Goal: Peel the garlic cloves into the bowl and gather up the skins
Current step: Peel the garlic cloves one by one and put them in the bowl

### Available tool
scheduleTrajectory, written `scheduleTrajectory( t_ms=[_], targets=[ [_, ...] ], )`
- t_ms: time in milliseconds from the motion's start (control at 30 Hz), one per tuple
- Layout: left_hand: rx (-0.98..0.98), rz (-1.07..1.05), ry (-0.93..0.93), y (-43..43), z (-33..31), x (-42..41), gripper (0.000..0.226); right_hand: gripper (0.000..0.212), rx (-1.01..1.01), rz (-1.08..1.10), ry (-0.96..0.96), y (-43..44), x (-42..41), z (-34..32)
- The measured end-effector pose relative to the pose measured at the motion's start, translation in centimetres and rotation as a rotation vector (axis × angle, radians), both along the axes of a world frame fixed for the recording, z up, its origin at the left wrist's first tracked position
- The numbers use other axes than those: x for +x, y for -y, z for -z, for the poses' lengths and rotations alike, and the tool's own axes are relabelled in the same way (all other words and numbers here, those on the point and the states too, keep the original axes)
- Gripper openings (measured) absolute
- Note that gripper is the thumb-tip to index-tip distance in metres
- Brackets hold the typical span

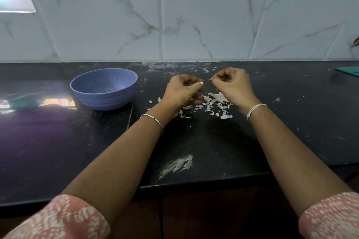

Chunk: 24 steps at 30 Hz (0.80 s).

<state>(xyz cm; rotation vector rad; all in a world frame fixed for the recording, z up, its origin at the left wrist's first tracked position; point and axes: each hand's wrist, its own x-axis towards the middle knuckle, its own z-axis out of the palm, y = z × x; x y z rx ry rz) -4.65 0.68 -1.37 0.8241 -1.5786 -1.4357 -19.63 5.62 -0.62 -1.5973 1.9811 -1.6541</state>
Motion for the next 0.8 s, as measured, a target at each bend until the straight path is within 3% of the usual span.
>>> scheduleTrajectory(
  t_ms=[100,200,267,433,600,800],
  targets=[
    [0.024,0.050,-0.019,-0.2,-0.1,0.1,0.013,0.007,0.033,0.034,0.018,0.0,-0.6,0.0],
    [0.058,0.132,-0.048,-0.3,-0.1,0.2,0.014,0.015,0.232,-0.020,-0.212,-0.6,-0.7,-0.3],
    [0.077,0.161,-0.073,-0.4,-0.1,0.4,0.017,0.008,0.279,-0.035,-0.302,-1.0,-0.5,-0.5],
    [0.095,0.155,-0.111,-0.5,-0.4,0.5,0.021,0.030,0.197,-0.057,-0.162,-1.1,-0.6,-0.4],
    [0.095,0.122,-0.127,-0.6,-0.4,0.5,0.016,0.013,0.075,-0.318,0.258,-1.3,0.3,-0.8],
    [0.104,0.077,-0.145,-0.3,-0.2,0.4,0.011,0.018,-0.009,-0.247,0.074,-0.8,0.7,-0.2]
  ],
)
